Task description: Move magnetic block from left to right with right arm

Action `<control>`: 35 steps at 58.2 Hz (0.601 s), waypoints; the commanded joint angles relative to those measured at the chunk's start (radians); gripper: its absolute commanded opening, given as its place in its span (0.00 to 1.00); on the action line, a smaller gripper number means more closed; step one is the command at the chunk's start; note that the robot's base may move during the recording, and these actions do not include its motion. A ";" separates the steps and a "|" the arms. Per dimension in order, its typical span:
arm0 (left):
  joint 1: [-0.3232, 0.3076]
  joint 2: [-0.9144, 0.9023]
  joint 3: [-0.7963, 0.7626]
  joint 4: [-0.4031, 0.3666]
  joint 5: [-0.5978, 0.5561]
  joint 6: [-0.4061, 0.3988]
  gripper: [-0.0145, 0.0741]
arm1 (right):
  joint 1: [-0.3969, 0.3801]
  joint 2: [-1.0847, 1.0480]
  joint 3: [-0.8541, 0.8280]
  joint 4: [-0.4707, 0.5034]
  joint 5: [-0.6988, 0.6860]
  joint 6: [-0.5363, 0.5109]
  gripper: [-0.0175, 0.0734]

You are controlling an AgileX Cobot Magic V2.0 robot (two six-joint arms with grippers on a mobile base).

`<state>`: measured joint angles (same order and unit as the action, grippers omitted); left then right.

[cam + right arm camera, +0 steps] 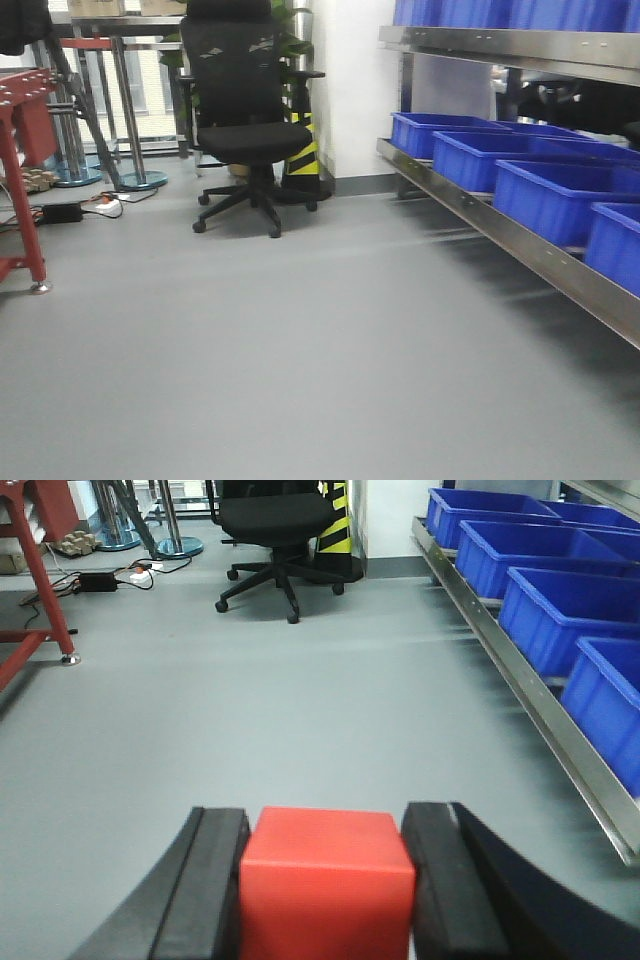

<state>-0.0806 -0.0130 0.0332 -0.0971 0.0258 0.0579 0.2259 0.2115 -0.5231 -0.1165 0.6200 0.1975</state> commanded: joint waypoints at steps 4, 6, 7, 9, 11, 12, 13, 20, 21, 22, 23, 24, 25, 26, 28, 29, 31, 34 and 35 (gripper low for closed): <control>0.008 -0.014 0.009 -0.005 -0.083 -0.006 0.02 | -0.004 0.014 -0.024 -0.013 -0.094 -0.009 0.44; 0.014 -0.014 0.009 -0.005 -0.083 -0.006 0.02 | -0.004 0.014 -0.024 -0.013 -0.094 -0.009 0.44; 0.015 -0.014 0.009 -0.005 -0.083 -0.006 0.02 | -0.004 0.014 -0.024 -0.013 -0.094 -0.009 0.44; 0.020 -0.014 0.009 -0.005 -0.083 -0.006 0.02 | -0.004 0.014 -0.024 -0.013 -0.094 -0.009 0.44; 0.022 -0.012 0.009 -0.005 -0.083 -0.006 0.02 | -0.004 0.014 -0.024 -0.013 -0.094 -0.009 0.44; 0.022 -0.012 0.009 -0.005 -0.083 -0.006 0.02 | -0.004 0.014 -0.024 -0.013 -0.094 -0.009 0.44; 0.022 -0.012 0.009 -0.005 -0.083 -0.006 0.02 | -0.004 0.014 -0.024 -0.013 -0.094 -0.009 0.44; 0.022 -0.012 0.009 -0.005 -0.083 -0.006 0.02 | -0.004 0.014 -0.024 -0.013 -0.094 -0.009 0.44; 0.022 -0.012 0.009 -0.005 -0.083 -0.006 0.02 | -0.004 0.014 -0.024 -0.013 -0.094 -0.009 0.44; 0.022 -0.012 0.009 -0.005 -0.083 -0.006 0.02 | -0.004 0.014 -0.024 -0.013 -0.094 -0.009 0.44; 0.022 -0.012 0.009 -0.005 -0.083 -0.006 0.02 | -0.004 0.014 -0.024 -0.013 -0.094 -0.009 0.44; 0.022 -0.012 0.009 -0.005 -0.083 -0.006 0.02 | -0.004 0.014 -0.024 -0.013 -0.094 -0.009 0.44; 0.022 -0.012 0.009 -0.005 -0.083 -0.006 0.02 | -0.004 0.014 -0.024 -0.013 -0.094 -0.009 0.44; 0.022 -0.012 0.009 -0.005 -0.083 -0.006 0.02 | -0.004 0.014 -0.024 -0.013 -0.094 -0.009 0.44; 0.022 -0.012 0.009 -0.005 -0.083 -0.006 0.02 | -0.004 0.014 -0.024 -0.013 -0.094 -0.009 0.44; 0.022 -0.012 0.009 -0.005 -0.083 -0.006 0.02 | -0.004 0.014 -0.024 -0.013 -0.094 -0.009 0.44; 0.022 -0.012 0.009 -0.005 -0.083 -0.006 0.02 | -0.004 0.014 -0.024 -0.013 -0.094 -0.009 0.44; 0.022 -0.012 0.009 -0.005 -0.083 -0.006 0.02 | -0.004 0.014 -0.024 -0.013 -0.094 -0.009 0.44; 0.022 -0.012 0.009 -0.005 -0.083 -0.006 0.02 | -0.004 0.014 -0.024 -0.013 -0.094 -0.009 0.44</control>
<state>-0.0575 -0.0130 0.0332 -0.0971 0.0258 0.0579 0.2259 0.2115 -0.5231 -0.1181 0.6200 0.1975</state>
